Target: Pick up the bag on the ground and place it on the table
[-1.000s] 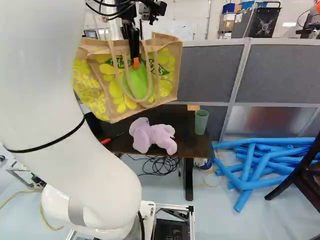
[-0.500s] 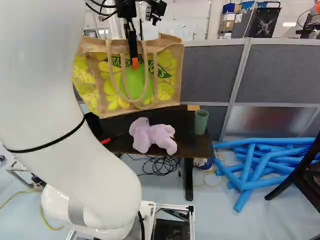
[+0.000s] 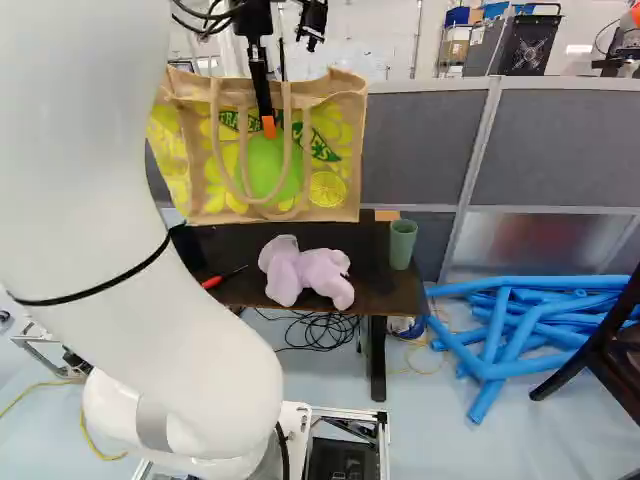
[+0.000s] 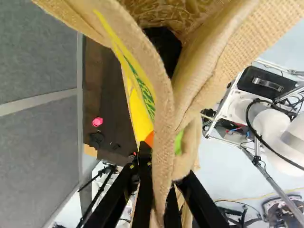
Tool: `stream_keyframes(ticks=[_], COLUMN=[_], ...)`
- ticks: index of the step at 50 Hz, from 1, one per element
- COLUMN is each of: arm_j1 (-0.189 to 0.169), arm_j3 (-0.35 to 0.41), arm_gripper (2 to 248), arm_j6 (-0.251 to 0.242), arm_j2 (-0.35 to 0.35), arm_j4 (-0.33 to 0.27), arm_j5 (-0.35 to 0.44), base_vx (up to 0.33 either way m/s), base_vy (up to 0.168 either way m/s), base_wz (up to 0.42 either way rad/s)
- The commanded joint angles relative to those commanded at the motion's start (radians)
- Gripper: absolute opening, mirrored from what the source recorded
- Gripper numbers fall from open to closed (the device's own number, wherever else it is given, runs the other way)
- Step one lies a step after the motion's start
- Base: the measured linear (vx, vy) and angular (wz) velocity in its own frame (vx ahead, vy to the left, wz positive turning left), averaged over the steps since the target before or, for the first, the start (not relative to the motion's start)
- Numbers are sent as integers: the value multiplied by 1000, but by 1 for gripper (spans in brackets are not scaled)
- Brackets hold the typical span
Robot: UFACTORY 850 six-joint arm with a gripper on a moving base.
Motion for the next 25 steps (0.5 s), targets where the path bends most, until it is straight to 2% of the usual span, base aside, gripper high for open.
stream_keyframes(ticks=[25], arm_j1=[0], arm_j3=[0], arm_gripper=[21], arm_j6=[263], arm_j2=[0], arm_j4=[0], arm_j5=[-59], base_vx=[0], base_vy=[0], base_wz=[0])
